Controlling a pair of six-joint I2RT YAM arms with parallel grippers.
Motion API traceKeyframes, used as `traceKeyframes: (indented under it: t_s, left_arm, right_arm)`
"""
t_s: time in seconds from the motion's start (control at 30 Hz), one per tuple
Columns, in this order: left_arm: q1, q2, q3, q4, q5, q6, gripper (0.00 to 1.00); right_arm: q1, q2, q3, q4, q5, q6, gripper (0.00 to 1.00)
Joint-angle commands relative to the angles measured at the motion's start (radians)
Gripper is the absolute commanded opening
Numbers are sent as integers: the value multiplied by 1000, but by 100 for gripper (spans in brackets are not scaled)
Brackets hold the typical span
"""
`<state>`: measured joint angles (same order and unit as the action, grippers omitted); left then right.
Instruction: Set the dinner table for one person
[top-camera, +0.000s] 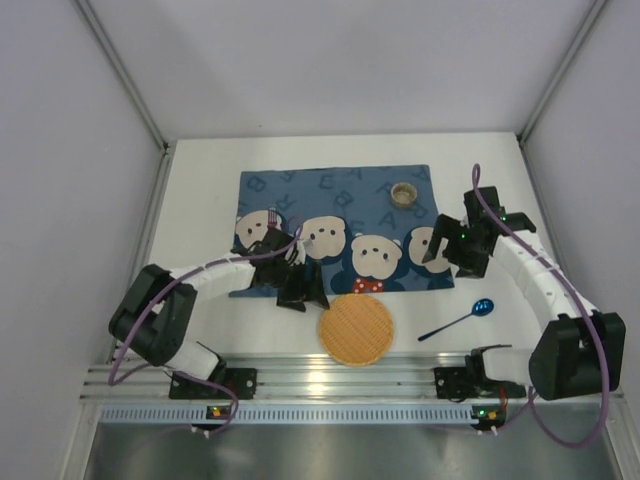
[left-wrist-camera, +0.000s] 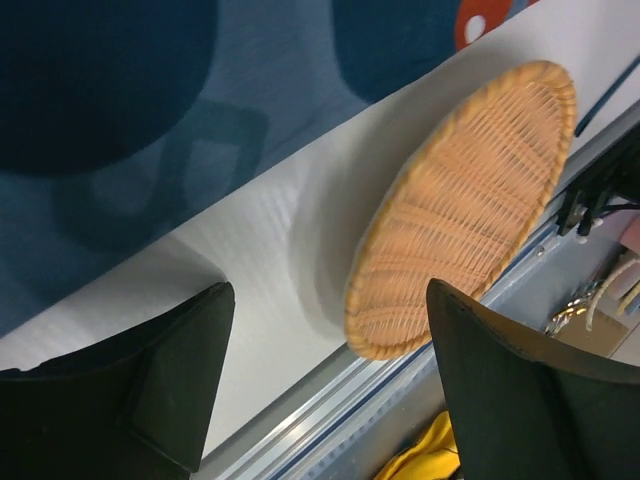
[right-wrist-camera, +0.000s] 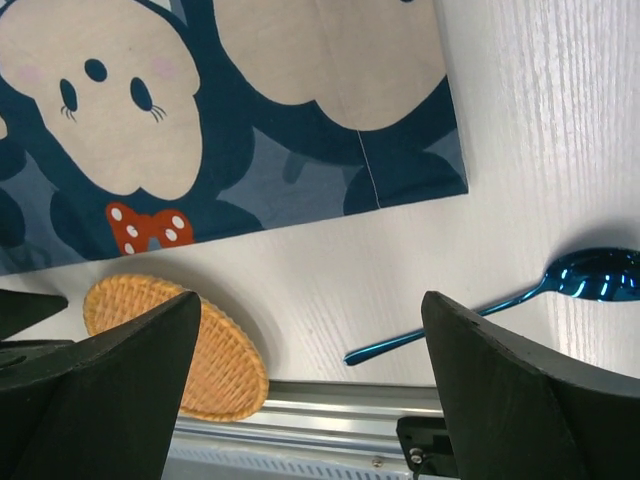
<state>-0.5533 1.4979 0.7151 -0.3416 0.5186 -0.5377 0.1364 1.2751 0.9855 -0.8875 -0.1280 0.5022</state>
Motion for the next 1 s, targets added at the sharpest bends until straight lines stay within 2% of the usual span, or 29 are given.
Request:
traceKeyframes:
  t_s: [0.0,0.13,0.17,0.23,0.27,0.37,0.4,0.47,0.63,0.77,0.97]
  left_arm:
    - [-36,87,-2,171,50,-4,83]
    - [-76,174,20,231,83,-25,68]
    - [-94,208,29,234,87,-28,59]
    - [-112,237,35,243,87,-33,48]
    - [-131,258,37,248,84,-33,40]
    - [-160,288,35,247,75,-34,24]
    - [-165,294,35,242,67,-33,14]
    - [-169,298,37,230,70,-31,0]
    - [-168,222,85,168,63,-30,0]
    - [-166,173,242,40,25,4,0]
    - [-123,197,498,-114,-19,67,0]
  right_arm:
    - [6,-65,-36,-34,28,12,92]
    - [6,-105,-61,-64,51,1,91]
    - [5,-108,-65,-71,62,1,91]
    - [6,-117,-68,-79,70,-10,91]
    - [5,-123,-68,-83,76,-14,91]
    - [5,-126,-70,-87,83,-24,91]
    - [5,-125,-70,-88,87,-28,92]
    - [5,-123,-71,-87,84,-31,91]
    - [0,-97,-61,-76,80,-48,91]
    - [-1,-74,-51,-54,68,-56,91]
    - [-4,-51,-56,-22,45,-70,91]
